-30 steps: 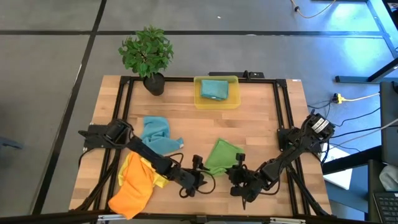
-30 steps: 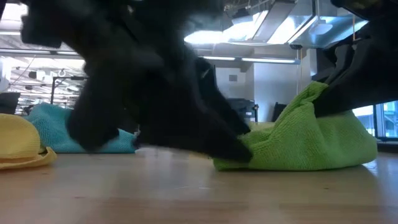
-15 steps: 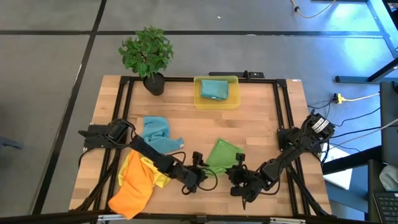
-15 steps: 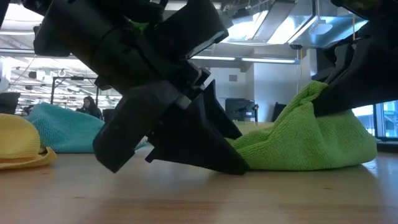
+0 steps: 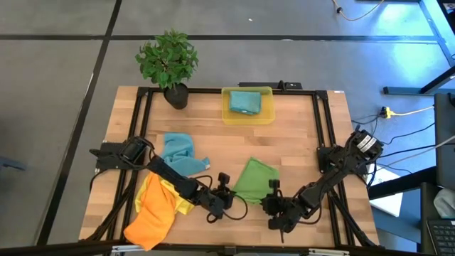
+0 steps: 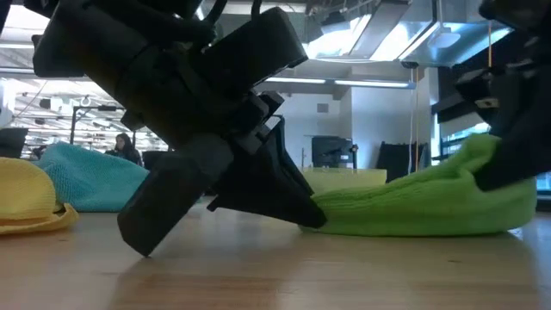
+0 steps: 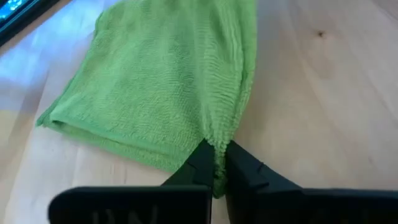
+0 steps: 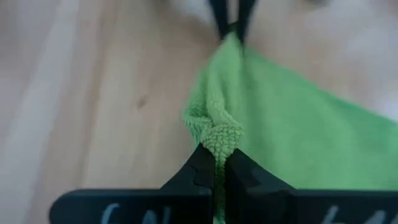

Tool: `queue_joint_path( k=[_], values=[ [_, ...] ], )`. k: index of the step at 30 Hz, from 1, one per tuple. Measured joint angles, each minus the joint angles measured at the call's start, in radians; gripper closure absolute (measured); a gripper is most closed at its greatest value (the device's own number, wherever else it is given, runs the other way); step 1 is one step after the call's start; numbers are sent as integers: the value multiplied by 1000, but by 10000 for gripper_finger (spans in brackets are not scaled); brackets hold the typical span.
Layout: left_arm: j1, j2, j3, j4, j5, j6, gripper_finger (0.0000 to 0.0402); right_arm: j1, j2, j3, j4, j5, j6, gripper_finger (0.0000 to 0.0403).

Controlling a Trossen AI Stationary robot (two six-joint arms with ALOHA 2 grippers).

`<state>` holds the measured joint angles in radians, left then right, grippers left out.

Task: Fold microfiber towels
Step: Fold the green microfiber towel

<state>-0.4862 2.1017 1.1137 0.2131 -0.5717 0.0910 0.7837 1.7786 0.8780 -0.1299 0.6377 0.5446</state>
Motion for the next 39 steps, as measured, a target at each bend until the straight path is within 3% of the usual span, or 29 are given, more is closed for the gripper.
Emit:
queue_joint_path(
  k=[6, 9, 12, 15, 21, 25, 33, 39],
  values=[
    [-18, -20, 3, -82, -35, -6, 400, 11, 0, 0, 3, 8, -28, 395],
    [-26, -50, 30, -215, -96, -45, 401, -4, 0, 0, 2, 108, -51, 397],
    [-27, -58, 87, -390, -142, -106, 401, -51, 0, 0, 19, 114, -110, 399],
    [-32, -58, 160, -584, -152, -183, 401, -106, 3, 0, 89, 74, -189, 399],
    [-59, -59, 270, -861, -145, -372, 401, -170, 28, 0, 253, -110, -364, 399],
    [-87, -61, 283, -801, -54, -427, 401, -145, 28, 0, 183, -198, -284, 399],
    [-105, -37, 282, -546, 99, -345, 402, -1, 27, -29, 126, -190, -178, 399],
    [-75, -25, 287, -499, 190, -301, 401, 33, 27, -41, 105, -152, -136, 399]
  ],
)
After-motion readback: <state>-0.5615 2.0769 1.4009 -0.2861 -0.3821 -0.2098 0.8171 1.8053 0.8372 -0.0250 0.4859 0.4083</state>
